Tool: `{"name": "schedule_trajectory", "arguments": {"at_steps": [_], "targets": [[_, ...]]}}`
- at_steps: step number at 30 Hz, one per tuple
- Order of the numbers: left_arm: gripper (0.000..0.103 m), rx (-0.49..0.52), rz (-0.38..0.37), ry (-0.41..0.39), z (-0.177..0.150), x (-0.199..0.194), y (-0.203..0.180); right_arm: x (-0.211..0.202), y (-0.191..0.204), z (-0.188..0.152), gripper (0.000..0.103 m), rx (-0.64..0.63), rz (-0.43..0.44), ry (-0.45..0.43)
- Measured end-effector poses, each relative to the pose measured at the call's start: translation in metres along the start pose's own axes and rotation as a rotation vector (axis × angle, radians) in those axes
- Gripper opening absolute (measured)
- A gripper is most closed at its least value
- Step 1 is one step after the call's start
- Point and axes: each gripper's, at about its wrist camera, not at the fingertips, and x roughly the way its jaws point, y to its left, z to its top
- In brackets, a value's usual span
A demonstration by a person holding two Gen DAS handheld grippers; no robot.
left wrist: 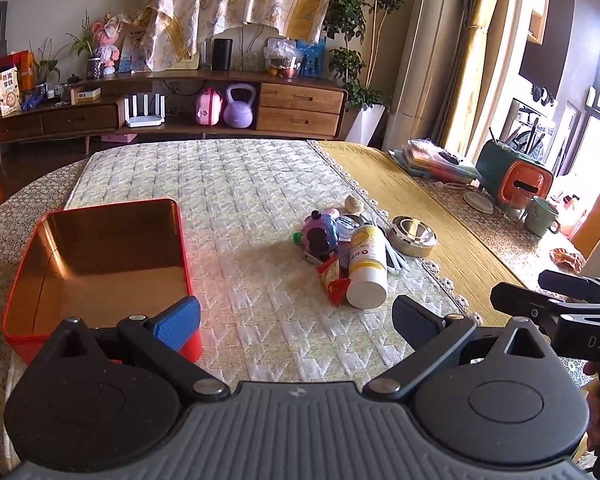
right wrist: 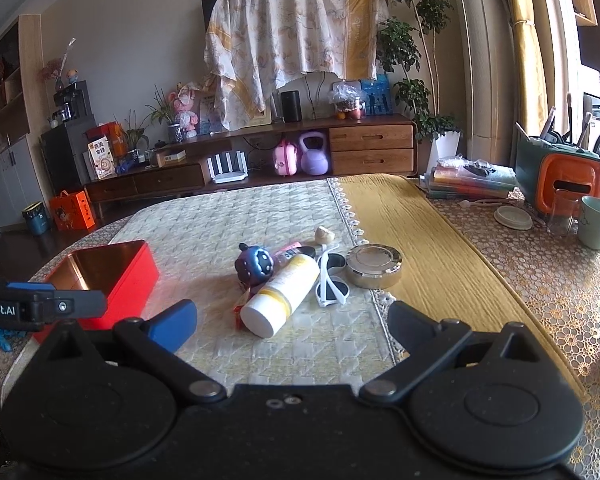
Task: Organize rigid objects
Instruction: 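Grasp the white yellow-labelled bottle with the left tool while the right tool grasps the silver round tin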
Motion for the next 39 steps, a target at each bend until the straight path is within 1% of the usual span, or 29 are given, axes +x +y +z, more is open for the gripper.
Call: {"name": "schedule_trajectory", "arguments": {"at_steps": [2, 7, 9, 12, 16, 20, 25, 30, 33, 36, 37, 38, 39], "targets": [[0.103, 0.006, -0.010, 0.019, 0.003, 0.012, -0.005, 0.010, -0.009, 0.003, 0.102, 0.000, -0.009, 0.012], [0.103, 0.049, -0.027, 0.038, 0.010, 0.040, -0.021, 0.036, -0.030, 0.014, 0.101, -0.016, -0.048, 0.032], [0.103, 0.059, -0.049, 0.046, 0.014, 0.052, -0.029, 0.048, -0.038, 0.019, 0.101, -0.022, -0.059, 0.043], [0.103, 0.069, -0.062, 0.060, 0.018, 0.071, -0.040, 0.069, -0.052, 0.028, 0.099, -0.023, -0.066, 0.063], [0.103, 0.095, -0.064, 0.075, 0.024, 0.096, -0.052, 0.102, -0.068, 0.041, 0.098, -0.039, -0.079, 0.083], [0.103, 0.113, -0.056, 0.083, 0.028, 0.118, -0.059, 0.130, -0.078, 0.049, 0.097, -0.057, -0.072, 0.107], [0.102, 0.133, -0.041, 0.086, 0.031, 0.142, -0.067, 0.163, -0.082, 0.049, 0.092, -0.081, -0.082, 0.156], [0.102, 0.175, -0.036, 0.087, 0.030, 0.160, -0.077, 0.183, -0.086, 0.044, 0.088, -0.077, -0.077, 0.183], [0.094, 0.183, -0.039, 0.103, 0.030, 0.170, -0.079, 0.193, -0.088, 0.043, 0.086, -0.077, -0.079, 0.201], [0.091, 0.196, -0.038, 0.101, 0.029, 0.176, -0.083, 0.200, -0.090, 0.040, 0.087, -0.078, -0.080, 0.212], [0.086, 0.202, -0.040, 0.101, 0.029, 0.177, -0.084, 0.202, -0.090, 0.040, 0.087, -0.071, -0.070, 0.210], [0.079, 0.210, -0.041, 0.106, 0.029, 0.180, -0.086, 0.203, -0.090, 0.040, 0.087, -0.068, -0.065, 0.207], [0.075, 0.216, -0.042, 0.112, 0.029, 0.182, -0.087, 0.203, -0.089, 0.040, 0.087, -0.069, -0.065, 0.203]]}}
